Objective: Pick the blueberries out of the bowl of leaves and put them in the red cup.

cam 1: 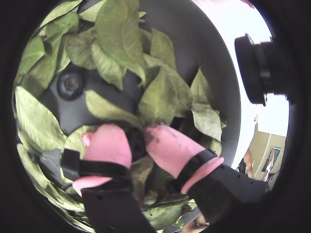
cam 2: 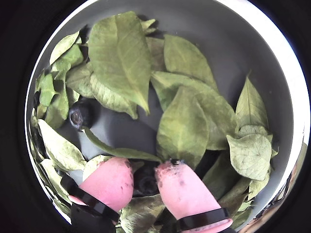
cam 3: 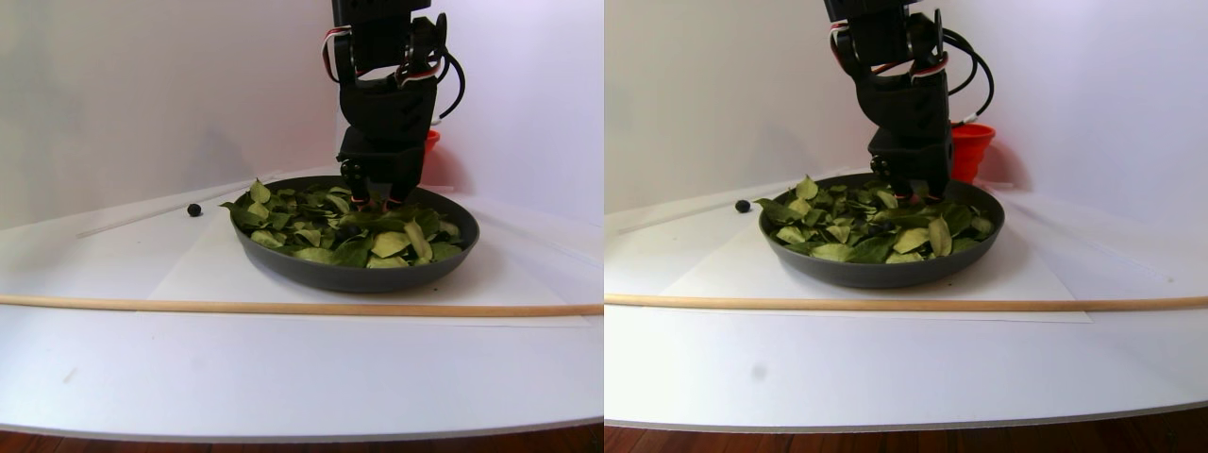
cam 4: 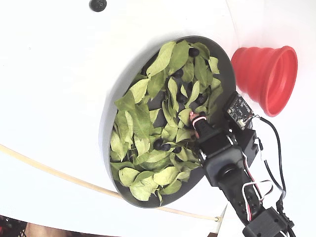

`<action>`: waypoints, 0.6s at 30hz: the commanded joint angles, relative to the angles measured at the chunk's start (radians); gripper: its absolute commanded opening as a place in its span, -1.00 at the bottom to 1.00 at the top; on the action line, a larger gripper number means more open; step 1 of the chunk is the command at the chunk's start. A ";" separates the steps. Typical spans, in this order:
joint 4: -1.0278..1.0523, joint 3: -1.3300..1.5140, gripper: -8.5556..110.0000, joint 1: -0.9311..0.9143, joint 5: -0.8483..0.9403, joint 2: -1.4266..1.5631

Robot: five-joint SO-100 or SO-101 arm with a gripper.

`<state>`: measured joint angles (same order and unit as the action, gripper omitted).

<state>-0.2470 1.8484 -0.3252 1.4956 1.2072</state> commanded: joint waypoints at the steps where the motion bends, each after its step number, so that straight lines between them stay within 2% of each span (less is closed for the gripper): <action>1: -0.002 -0.031 -0.72 -0.009 -0.002 0.089; 18: 0.028 -0.077 -0.72 -0.021 0.032 0.176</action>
<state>-0.2209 1.8239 -0.3252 1.5217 1.2364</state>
